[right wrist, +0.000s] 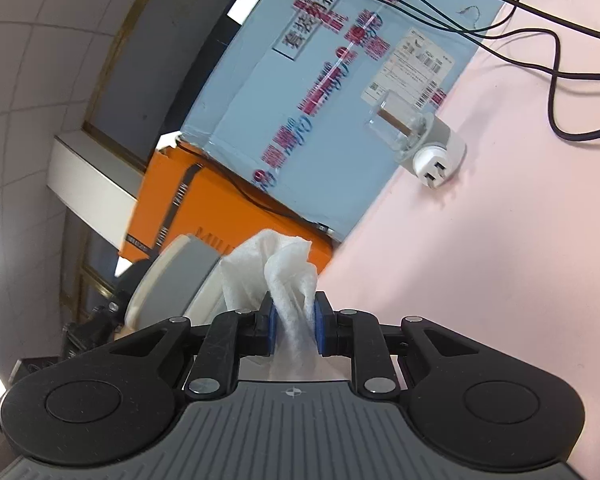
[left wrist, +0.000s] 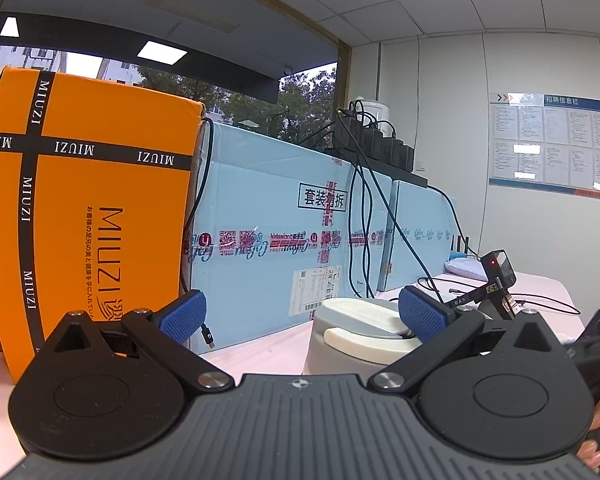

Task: Clean container

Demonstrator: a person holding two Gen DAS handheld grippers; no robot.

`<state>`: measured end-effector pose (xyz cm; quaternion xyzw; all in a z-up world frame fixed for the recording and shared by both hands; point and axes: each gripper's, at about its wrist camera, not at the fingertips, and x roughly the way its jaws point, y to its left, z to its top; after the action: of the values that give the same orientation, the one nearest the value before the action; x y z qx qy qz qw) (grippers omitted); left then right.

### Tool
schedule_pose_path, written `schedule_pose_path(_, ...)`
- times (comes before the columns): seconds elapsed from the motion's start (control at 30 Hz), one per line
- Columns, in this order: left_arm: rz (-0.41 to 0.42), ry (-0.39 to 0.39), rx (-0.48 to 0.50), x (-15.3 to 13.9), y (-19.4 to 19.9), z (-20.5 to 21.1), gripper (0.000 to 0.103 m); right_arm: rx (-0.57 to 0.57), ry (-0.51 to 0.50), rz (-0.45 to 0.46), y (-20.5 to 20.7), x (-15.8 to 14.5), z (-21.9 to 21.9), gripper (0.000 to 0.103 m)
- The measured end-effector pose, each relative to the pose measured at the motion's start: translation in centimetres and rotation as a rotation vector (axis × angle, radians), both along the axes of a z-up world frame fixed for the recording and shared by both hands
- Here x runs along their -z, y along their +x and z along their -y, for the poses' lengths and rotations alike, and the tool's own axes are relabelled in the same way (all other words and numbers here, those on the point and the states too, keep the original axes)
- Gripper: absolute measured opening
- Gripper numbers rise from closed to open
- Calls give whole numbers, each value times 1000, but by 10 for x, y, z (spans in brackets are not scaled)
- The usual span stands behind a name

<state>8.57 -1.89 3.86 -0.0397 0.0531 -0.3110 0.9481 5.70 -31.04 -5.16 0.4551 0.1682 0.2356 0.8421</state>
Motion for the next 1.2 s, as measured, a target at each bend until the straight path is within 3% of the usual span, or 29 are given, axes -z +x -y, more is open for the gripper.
schedule_pose_path(0.1, 2, 1, 1, 0, 0, 1, 103, -23, 74, 82, -5, -5, 5, 18)
schedule_pose_path(0.2, -1, -2, 1, 0, 1, 0, 103, -40, 81, 113, -7, -8, 4, 18)
schedule_pose_path(0.47, 1, -1, 1, 0, 1, 0, 103, -7, 14, 87, -8, -12, 1, 18)
schedule_pose_path(0.63, -1, -3, 0, 0, 2, 0, 103, 33, -109, 15, -6, -10, -8, 18)
schedule_pose_path(0.77, 1, -2, -1, 0, 2, 0, 103, 34, -120, 13, -6, -9, -9, 18)
schedule_pose_path(0.9, 4, 1, 1, -1, 1, 1, 103, 9, -15, 104, -13, -9, -2, 17)
schedule_pose_path(1.0, 1, -2, 0, 0, 2, 0, 103, -4, -14, 149, -17, -14, -4, 17)
schedule_pose_path(1.2, 1, -3, -1, 0, 2, 0, 103, 4, -42, 115, -14, -14, -5, 18)
